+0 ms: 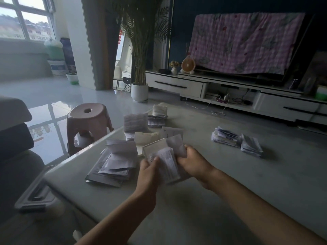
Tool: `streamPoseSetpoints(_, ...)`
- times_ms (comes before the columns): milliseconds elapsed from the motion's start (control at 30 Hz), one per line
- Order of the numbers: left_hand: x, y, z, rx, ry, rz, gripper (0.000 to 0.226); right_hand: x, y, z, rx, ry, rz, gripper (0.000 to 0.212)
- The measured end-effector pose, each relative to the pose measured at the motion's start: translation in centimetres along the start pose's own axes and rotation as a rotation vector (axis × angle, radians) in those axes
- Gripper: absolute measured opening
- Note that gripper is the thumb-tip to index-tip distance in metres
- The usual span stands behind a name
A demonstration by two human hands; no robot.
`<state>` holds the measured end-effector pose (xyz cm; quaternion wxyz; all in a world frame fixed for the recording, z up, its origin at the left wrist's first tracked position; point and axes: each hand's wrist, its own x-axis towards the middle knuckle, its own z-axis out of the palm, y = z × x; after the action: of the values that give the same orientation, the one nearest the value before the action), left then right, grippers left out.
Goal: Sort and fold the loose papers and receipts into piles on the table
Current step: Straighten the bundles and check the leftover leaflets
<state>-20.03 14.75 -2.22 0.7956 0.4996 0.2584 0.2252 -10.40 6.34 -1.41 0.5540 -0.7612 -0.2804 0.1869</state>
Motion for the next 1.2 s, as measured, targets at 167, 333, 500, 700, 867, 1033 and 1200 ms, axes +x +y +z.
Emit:
streamPoseSetpoints(167, 0.5, -1.2, 0.2, 0.315, 0.079, 0.366, 0.016, -0.1, 0.2, 1.7, 0.162, 0.067, 0.057, 0.025)
streamPoseSetpoints(333, 0.6, -2.4, 0.3, 0.275, -0.069, 0.52, 0.029, -0.8, 1.2, 2.3, 0.181, -0.006, -0.02, 0.035)
streamPoseSetpoints(500, 1.5, -1.9, 0.2, 0.182, -0.182, 0.368, 0.01, -0.5, 2.0, 1.0, -0.001, -0.013, -0.126, 0.032)
streamPoseSetpoints(700, 2.3, -3.4, -1.0, 0.374, -0.281, 0.3, 0.073, -1.9, 3.8, 2.2, -0.313, -0.035, -0.246, 0.047)
streamPoseSetpoints(867, 2.5, -2.6, -1.6, 0.489, -0.199, 0.466, 0.021, -1.1, 4.2, 1.8, -0.407, 0.059, -0.206, 0.025)
streamPoseSetpoints(1033, 3.6, -1.5, -2.9, 0.323, -0.044, 0.429, 0.021, 0.5, 1.3, -0.8, -0.149, 0.164, -0.086, 0.01)
streamPoseSetpoints(1200, 2.9, -0.8, -3.3, 0.005, -0.216, -0.047, 0.014, 2.2, 1.6, -0.7, -0.635, 0.087, 0.136, 0.041)
